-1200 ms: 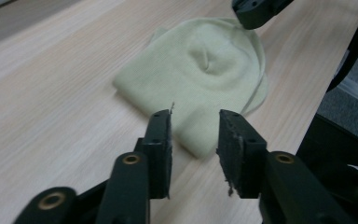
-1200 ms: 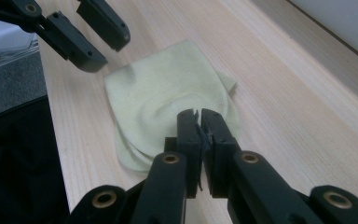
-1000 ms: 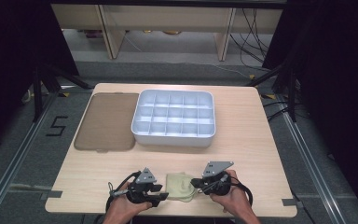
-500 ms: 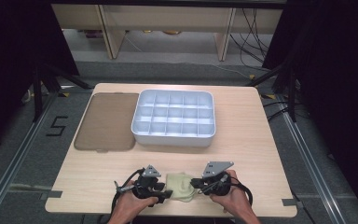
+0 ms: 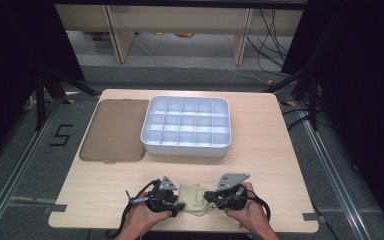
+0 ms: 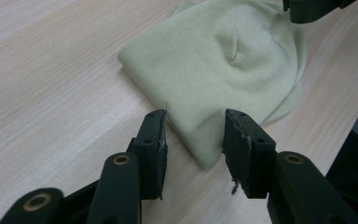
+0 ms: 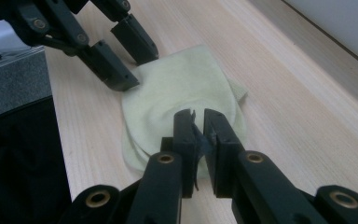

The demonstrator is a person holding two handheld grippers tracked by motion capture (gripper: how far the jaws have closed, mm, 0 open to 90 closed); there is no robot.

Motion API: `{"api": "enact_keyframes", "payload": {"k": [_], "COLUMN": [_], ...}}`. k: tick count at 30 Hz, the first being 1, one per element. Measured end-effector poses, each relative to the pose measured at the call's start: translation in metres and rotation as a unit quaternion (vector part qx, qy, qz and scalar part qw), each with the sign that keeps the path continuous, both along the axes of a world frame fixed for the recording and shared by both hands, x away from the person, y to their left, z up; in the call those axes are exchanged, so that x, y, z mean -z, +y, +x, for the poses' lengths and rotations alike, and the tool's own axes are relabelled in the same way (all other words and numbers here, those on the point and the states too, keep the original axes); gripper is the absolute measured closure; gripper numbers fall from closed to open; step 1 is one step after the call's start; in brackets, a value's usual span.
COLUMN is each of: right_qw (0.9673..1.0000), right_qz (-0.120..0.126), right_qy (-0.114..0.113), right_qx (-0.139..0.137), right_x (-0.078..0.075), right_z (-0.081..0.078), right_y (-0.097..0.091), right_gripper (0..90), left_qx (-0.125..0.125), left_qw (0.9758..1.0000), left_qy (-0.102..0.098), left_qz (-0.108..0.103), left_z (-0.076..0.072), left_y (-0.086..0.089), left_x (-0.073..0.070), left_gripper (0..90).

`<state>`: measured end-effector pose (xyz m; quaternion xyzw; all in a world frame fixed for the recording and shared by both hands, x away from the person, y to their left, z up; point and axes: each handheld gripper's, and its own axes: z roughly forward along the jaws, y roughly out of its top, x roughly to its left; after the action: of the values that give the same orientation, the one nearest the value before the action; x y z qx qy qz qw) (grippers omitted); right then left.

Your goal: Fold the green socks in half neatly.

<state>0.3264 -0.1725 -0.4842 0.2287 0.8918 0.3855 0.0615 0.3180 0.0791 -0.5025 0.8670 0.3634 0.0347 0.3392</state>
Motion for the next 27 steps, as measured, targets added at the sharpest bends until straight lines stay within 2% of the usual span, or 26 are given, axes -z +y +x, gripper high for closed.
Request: {"api": "enact_keyframes", "payload": {"k": [3,6,8,9,12,13,15,16,19,20,22,24,25,27], "right_qw": [1.0,1.0,1.0,1.0,1.0,1.0,1.0,1.0,1.0,1.0,1.0,0.9999,0.9999,0.9998], "right_qz": [0.001,0.001,0.001,0.001,0.001,0.002,0.004,0.003,0.005,0.006,0.009,0.013,0.015,0.021], "right_qy": [0.001,0.001,-0.003,-0.003,-0.003,-0.004,-0.004,-0.005,-0.003,-0.002,-0.001,-0.007,-0.003,0.005], "right_qx": [0.0,0.0,-0.001,-0.001,-0.002,-0.002,-0.001,-0.001,0.002,0.002,0.003,-0.005,0.0,-0.004], "right_x": [0.0,0.0,-0.001,-0.001,0.0,0.0,0.0,0.0,0.0,0.0,-0.001,0.0,-0.001,-0.001], "right_z": [0.0,0.0,0.0,0.0,0.0,0.0,0.0,0.0,-0.001,-0.001,-0.001,0.0,0.0,0.0], "right_y": [0.0,0.001,0.001,0.001,0.002,0.002,0.003,0.003,0.003,0.004,0.005,0.006,0.007,0.011], "right_gripper": [83.8,83.8,83.8,83.8,83.8,83.9,83.8,83.9,84.0,84.0,84.2,84.4,84.6,84.9], "left_qx": [0.008,-0.003,0.006,0.0,0.004,-0.004,0.001,-0.005,0.002,0.005,-0.001,0.01,0.009,0.011], "left_qw": [0.9999,1.0,0.9999,1.0,1.0,1.0,1.0,1.0,0.9999,0.9998,0.9998,0.9994,0.9992,0.9987], "left_qy": [-0.008,-0.006,-0.01,-0.005,-0.002,-0.004,-0.007,-0.003,-0.013,-0.018,-0.021,-0.033,-0.039,-0.049], "left_qz": [0.013,0.006,0.012,0.001,0.003,-0.005,-0.003,-0.007,-0.007,0.002,-0.007,-0.001,0.006,0.003], "left_z": [0.002,0.005,0.007,0.007,0.01,0.01,0.012,0.012,0.013,0.013,0.011,0.011,0.01,0.007], "left_y": [0.001,0.002,0.003,0.002,0.004,0.003,0.004,0.003,0.004,0.005,0.003,0.004,0.003,0.002], "left_x": [-0.001,0.001,0.0,0.001,0.001,0.002,0.002,0.002,0.002,0.001,0.0,-0.004,-0.007,-0.01], "left_gripper": [63.7,70.3,73.5,74.3,77.6,78.7,82.1,82.9,84.7,84.9,85.2,85.5,85.6,85.8]}}
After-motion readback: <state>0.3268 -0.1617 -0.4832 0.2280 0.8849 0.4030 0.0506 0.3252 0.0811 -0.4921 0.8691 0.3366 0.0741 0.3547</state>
